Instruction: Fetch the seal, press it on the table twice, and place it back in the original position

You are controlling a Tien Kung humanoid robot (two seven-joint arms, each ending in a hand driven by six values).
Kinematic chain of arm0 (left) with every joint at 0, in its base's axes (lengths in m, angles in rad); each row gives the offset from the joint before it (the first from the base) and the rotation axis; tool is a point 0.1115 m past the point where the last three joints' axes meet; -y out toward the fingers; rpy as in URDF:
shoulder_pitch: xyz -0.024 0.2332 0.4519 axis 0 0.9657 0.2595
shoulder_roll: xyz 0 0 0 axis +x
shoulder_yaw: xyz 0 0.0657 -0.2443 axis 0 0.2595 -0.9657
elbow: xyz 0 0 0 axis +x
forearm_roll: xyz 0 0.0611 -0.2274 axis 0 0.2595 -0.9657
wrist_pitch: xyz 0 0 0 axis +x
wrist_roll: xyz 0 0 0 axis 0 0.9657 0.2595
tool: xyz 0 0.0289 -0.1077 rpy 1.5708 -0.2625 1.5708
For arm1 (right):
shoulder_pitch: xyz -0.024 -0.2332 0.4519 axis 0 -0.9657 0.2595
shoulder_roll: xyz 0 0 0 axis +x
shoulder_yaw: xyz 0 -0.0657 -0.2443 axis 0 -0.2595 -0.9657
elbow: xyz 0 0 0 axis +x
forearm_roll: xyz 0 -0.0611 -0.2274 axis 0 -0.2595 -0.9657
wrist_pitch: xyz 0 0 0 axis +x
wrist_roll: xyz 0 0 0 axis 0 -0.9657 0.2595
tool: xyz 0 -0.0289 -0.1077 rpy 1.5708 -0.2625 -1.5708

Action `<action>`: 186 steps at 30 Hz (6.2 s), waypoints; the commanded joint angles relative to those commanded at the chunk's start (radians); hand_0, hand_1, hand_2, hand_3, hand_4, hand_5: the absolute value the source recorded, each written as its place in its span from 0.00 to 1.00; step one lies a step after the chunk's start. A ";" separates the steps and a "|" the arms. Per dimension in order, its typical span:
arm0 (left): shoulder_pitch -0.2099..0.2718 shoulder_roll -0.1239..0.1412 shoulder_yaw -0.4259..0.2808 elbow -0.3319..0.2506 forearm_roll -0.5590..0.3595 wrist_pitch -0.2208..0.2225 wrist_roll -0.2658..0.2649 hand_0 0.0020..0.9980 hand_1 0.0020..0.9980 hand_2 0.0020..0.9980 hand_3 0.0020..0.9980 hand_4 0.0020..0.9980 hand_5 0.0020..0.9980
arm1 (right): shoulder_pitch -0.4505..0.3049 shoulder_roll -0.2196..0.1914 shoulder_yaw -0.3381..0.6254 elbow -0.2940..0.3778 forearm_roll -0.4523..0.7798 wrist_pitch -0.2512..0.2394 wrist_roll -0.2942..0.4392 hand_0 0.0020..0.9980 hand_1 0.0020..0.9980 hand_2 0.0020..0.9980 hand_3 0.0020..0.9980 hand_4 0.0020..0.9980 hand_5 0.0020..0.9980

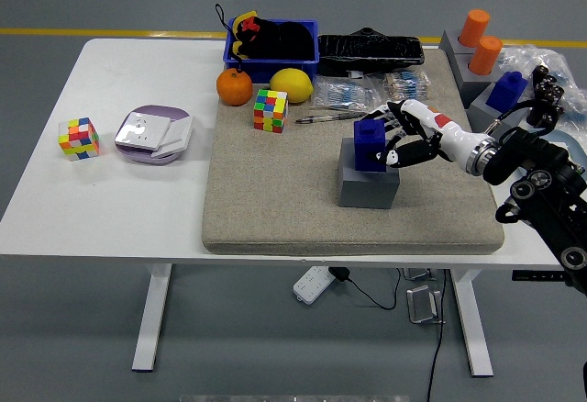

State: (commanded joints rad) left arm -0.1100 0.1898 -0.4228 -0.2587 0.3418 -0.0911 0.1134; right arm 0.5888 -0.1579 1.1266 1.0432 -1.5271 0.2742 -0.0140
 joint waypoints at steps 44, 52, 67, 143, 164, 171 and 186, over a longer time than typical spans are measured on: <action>-0.001 -0.001 0.002 0.000 0.000 0.000 0.000 0.82 0.82 0.79 0.84 0.80 0.39 | -0.007 0.003 0.001 -0.019 -0.028 0.008 0.031 0.78 0.73 0.70 0.69 0.90 0.00; 0.001 0.001 0.005 -0.001 -0.002 0.000 0.000 0.82 0.82 0.79 0.84 0.80 0.39 | -0.007 0.004 -0.002 -0.022 -0.029 0.007 0.035 0.78 0.75 0.73 0.70 0.90 0.00; -0.001 0.006 0.016 -0.002 -0.007 0.000 0.001 0.82 0.82 0.79 0.84 0.80 0.39 | -0.005 0.003 -0.003 -0.028 -0.029 0.007 0.046 0.81 0.78 0.77 0.78 0.94 0.00; -0.004 0.005 -0.039 0.001 0.018 0.007 0.000 0.82 0.82 0.79 0.84 0.80 0.39 | -0.323 -0.169 0.637 0.057 0.038 0.103 0.040 0.86 0.77 0.76 0.75 0.94 0.29; -0.008 0.016 -0.027 0.000 0.017 0.007 0.000 0.82 0.82 0.79 0.84 0.80 0.39 | -0.328 -0.165 0.636 0.062 0.060 0.109 0.021 0.85 0.75 0.75 0.74 0.93 0.28; -0.004 0.016 -0.025 0.001 0.017 0.007 0.000 0.82 0.82 0.79 0.84 0.79 0.39 | -0.335 -0.167 0.633 0.062 0.065 0.109 0.019 0.85 0.75 0.74 0.74 0.93 0.28; -0.002 0.011 -0.040 0.002 0.022 0.007 0.001 0.82 0.82 0.79 0.84 0.79 0.39 | -0.342 -0.170 0.645 0.063 0.066 0.108 0.017 0.85 0.74 0.73 0.74 0.93 0.28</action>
State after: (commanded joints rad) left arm -0.1123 0.2004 -0.4625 -0.2567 0.3638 -0.0838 0.1141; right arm 0.2469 -0.3278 1.7711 1.1060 -1.4607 0.3824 0.0030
